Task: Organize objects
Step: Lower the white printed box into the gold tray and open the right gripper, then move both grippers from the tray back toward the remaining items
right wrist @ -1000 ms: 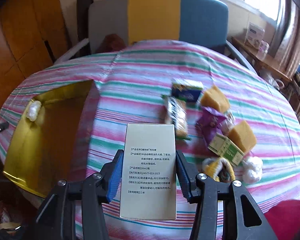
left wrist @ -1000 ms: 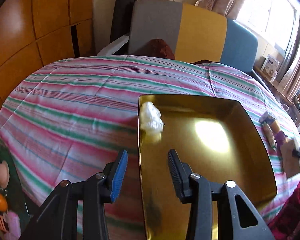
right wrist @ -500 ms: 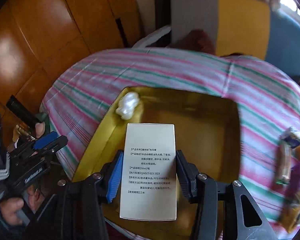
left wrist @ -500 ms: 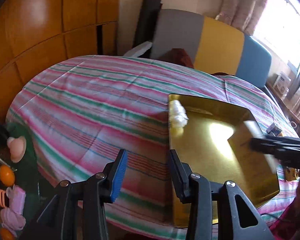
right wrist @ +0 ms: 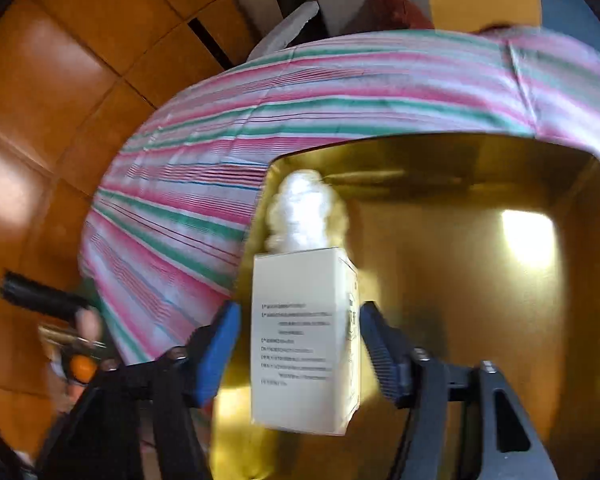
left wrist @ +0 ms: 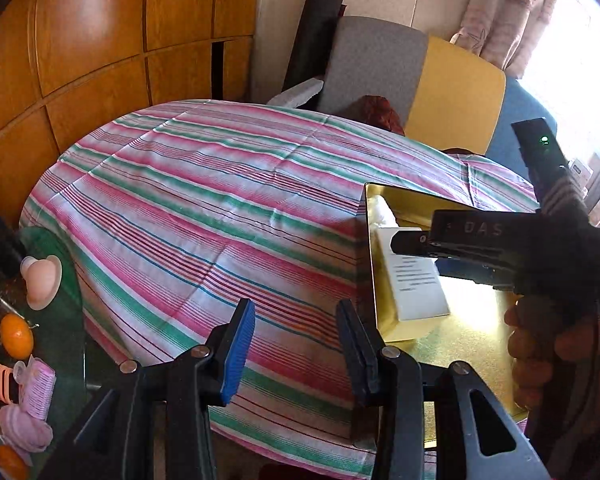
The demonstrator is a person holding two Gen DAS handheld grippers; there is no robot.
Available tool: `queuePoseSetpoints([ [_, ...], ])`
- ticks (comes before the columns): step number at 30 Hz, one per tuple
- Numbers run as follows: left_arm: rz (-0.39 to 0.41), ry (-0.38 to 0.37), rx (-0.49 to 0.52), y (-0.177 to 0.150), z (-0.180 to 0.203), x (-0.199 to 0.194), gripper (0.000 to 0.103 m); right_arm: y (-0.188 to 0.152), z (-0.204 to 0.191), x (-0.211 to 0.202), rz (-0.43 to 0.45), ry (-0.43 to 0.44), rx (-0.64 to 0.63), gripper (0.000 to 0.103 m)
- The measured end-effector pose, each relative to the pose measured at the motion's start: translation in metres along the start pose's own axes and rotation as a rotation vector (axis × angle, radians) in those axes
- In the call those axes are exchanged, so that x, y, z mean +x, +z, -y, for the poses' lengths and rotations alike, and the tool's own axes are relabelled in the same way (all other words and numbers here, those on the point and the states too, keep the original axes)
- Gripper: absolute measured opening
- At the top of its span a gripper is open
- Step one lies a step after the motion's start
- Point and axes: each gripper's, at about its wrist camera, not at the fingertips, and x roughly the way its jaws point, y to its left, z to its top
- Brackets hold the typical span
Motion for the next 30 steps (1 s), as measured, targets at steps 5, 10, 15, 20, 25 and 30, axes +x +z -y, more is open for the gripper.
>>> queuePoseSetpoints([
  [5,0.007,0.003,0.012,-0.001,0.005,-0.001,0.042,-0.011,0.005,-0.014,0.019,0.029,-0.009,0.070],
  [10,0.036,0.024,0.037,0.000,0.016,-0.010,0.042,-0.024,0.013,-0.031,0.062,-0.026,-0.071,0.074],
  [15,0.073,0.052,0.066,0.000,0.030,-0.022,0.042,-0.038,0.015,-0.056,0.132,-0.097,-0.172,0.080],
  [20,0.106,0.072,0.098,-0.001,0.044,-0.032,0.043,-0.054,0.014,-0.079,0.204,-0.163,-0.266,0.087],
  [25,0.110,0.061,0.112,-0.003,0.055,-0.037,0.043,-0.067,0.020,-0.099,0.257,-0.210,-0.314,0.089],
  [30,0.105,0.042,0.140,-0.005,0.070,-0.039,0.043,-0.076,0.034,-0.120,0.301,-0.250,-0.317,0.090],
])
